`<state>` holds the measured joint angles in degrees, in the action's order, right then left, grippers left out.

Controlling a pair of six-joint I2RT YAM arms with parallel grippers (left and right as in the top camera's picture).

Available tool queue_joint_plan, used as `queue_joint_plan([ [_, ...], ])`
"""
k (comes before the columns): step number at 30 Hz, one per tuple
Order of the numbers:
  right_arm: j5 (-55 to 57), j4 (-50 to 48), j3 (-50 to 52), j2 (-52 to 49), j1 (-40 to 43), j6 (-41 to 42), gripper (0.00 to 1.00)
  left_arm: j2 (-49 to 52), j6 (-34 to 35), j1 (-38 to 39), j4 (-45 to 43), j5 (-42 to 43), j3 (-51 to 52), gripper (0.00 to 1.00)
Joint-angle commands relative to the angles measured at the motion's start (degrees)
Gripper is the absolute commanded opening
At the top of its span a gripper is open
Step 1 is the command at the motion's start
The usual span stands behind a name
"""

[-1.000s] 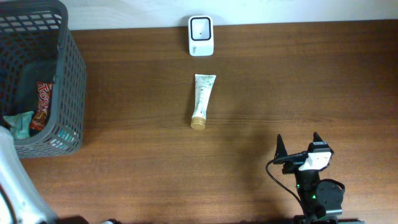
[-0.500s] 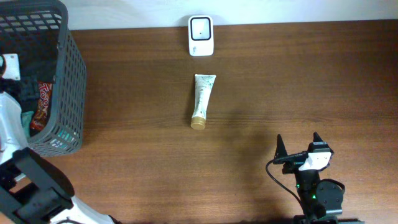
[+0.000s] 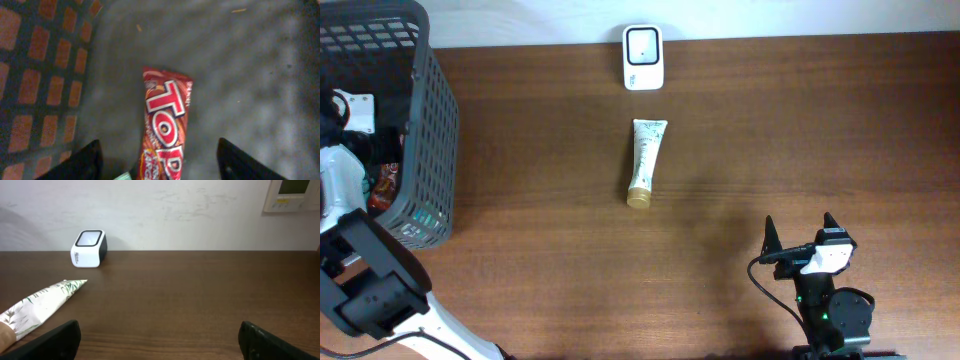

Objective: Scan the item barcode
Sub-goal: 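Move the left gripper back into the basket toward the red snack, then grasp the red snack bar and lift it out with left gripper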

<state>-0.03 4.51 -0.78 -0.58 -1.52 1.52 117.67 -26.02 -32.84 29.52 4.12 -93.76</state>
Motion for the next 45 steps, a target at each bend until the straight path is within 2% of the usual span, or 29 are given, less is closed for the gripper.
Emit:
queue_joint_plan([
  [1, 0.31, 0.15, 0.46, 0.37, 0.31, 0.44, 0.99, 0.94, -0.63, 0.2, -0.81, 3.13, -0.04, 0.68],
  [13, 0.31, 0.15, 0.46, 0.37, 0.31, 0.44, 0.99, 8.76, 1.31, 0.13, -0.61, 0.33, -0.04, 0.68],
  [14, 0.31, 0.15, 0.46, 0.37, 0.31, 0.46, 0.99, 8.87, 1.31, 0.09, -0.59, 0.37, -0.04, 0.64],
  [16, 0.31, 0.15, 0.46, 0.37, 0.31, 0.44, 0.99, 8.87, 1.31, 0.09, -0.61, 0.37, -0.04, 0.4],
  [17, 0.31, 0.15, 0.46, 0.37, 0.31, 0.44, 0.99, 8.87, 1.31, 0.09, -0.59, 0.35, -0.04, 0.24],
  [18, 0.31, 0.15, 0.46, 0.37, 0.31, 0.44, 0.99, 8.85, 1.31, 0.09, -0.57, 0.33, -0.09, 0.0],
  [22, 0.31, 0.15, 0.46, 0.37, 0.31, 0.44, 0.99, 7.34, 2.23, 0.11, -0.33, 0.37, -0.72, 0.0],
  [28, 0.31, 0.15, 0.46, 0.37, 0.31, 0.44, 0.98, -3.78, 19.39, 0.04, -0.35, 1.86, -4.09, 0.0],
  [32, 0.31, 0.15, 0.46, 0.37, 0.31, 0.44, 0.99, -13.64, 19.41, 0.11, -0.37, 6.97, -4.17, 0.0],
  [34, 0.31, 0.15, 0.46, 0.37, 0.31, 0.44, 0.99, -18.6, 23.06, 0.09, -0.39, 7.08, -4.17, 0.0],
  [38, 0.31, 0.15, 0.46, 0.37, 0.31, 0.44, 0.99, -27.74, 37.24, 0.04, -0.39, 7.13, -4.17, 0.0],
  [40, 0.31, 0.15, 0.46, 0.37, 0.31, 0.44, 0.99, -32.35, 51.41, 0.22, -0.63, 7.96, -4.17, 0.0],
  [41, 0.31, 0.15, 0.46, 0.37, 0.31, 0.44, 0.99, -33.59, 55.45, 0.5, -0.76, 9.79, -4.17, 0.0],
  [42, 0.31, 0.15, 0.46, 0.37, 0.31, 0.44, 0.99, -34.91, 58.03, 1.2, -1.49, 13.16, -4.17, 0.0],
  [45, 0.31, 0.15, 0.46, 0.37, 0.31, 0.44, 0.99, -37.11, 58.4, 5.79, -7.32, 25.68, -4.17, 0.0],
])
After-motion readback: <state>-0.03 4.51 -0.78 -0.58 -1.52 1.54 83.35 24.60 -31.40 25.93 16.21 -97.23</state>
